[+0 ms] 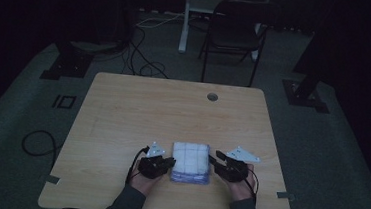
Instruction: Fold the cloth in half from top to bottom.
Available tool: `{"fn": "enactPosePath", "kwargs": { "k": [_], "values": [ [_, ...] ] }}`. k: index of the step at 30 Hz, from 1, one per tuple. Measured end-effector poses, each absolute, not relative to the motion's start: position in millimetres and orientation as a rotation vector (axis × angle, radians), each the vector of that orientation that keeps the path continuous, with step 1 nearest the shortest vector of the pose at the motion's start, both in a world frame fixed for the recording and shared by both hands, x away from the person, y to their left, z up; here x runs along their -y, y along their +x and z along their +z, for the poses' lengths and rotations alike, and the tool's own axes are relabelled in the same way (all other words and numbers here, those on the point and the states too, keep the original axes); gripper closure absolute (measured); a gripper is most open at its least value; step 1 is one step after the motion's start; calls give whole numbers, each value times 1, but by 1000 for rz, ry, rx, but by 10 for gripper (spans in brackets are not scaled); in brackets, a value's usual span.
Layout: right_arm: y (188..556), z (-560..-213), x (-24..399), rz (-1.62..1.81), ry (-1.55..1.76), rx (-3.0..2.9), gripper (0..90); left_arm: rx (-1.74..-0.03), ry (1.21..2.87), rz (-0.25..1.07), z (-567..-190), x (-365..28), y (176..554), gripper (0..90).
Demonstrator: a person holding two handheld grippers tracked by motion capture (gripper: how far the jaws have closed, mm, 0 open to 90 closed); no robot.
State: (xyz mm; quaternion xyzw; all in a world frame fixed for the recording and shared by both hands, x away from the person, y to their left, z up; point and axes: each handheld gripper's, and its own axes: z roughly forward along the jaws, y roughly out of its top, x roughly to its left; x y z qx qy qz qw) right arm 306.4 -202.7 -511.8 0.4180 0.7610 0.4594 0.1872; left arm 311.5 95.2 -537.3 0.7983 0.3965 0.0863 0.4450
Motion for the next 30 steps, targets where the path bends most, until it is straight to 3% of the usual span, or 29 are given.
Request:
{"fn": "enactPosePath", "kwargs": {
  "k": [13,30],
  "values": [
    [339,-531,217,1173,1234,-2153,598,-1035,1967,311,-534,-120,324,743],
    [348,-544,226,1096,1286,-2142,586,-1183,1989,457,-537,-158,331,664]
  ]
}}
